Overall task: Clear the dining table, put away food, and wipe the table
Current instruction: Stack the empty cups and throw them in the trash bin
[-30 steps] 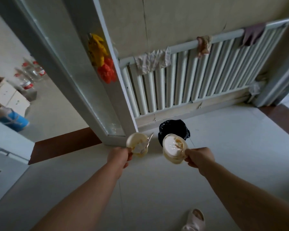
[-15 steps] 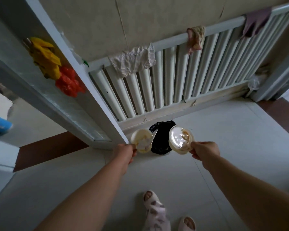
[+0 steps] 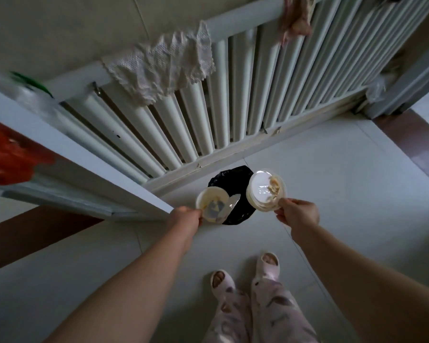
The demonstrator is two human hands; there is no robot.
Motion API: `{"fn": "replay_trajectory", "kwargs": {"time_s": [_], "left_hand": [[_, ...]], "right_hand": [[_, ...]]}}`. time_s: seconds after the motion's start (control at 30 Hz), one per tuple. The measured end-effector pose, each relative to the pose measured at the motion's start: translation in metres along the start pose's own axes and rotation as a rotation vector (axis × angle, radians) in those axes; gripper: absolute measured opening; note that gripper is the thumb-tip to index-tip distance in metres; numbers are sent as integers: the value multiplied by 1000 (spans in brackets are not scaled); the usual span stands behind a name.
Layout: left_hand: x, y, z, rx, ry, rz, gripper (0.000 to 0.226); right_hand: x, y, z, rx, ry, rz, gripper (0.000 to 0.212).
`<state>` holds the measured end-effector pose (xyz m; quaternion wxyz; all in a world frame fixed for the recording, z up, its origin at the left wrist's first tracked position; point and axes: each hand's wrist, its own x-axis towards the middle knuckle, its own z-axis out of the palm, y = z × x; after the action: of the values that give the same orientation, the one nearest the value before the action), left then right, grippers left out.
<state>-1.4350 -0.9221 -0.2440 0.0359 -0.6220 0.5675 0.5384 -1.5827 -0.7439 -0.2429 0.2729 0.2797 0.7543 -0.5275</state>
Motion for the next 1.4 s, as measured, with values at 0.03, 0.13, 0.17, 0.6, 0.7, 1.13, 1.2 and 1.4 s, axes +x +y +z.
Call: {"fn": "replay_trajectory", "kwargs": {"time_s": [0.03, 0.13, 0.17, 0.6, 0.7, 1.13, 1.2, 1.4], "left_hand": [[11, -1, 6, 6, -2, -7, 14], [41, -2, 25, 50, 20, -35, 9], [50, -2, 31, 74, 35, -41, 6], [183, -25, 142, 218, 77, -138, 19], [205, -31, 168, 183, 67, -200, 16], [236, -41, 190, 17, 42, -318, 18], [230, -36, 181, -8, 36, -316, 20], [221, -27, 155, -82, 47, -280, 11]], "right_hand": [[10, -1, 8, 2, 1, 11, 4], [41, -4, 30, 18, 7, 35, 8], [51, -4, 35, 29, 9, 39, 8], [194, 28, 92, 40, 14, 94, 6], [220, 36, 100, 20, 15, 105, 5], [243, 40, 117, -22, -25, 138, 8], [239, 38, 120, -30, -35, 133, 9], [237, 45, 138, -135, -51, 168, 10]]}}
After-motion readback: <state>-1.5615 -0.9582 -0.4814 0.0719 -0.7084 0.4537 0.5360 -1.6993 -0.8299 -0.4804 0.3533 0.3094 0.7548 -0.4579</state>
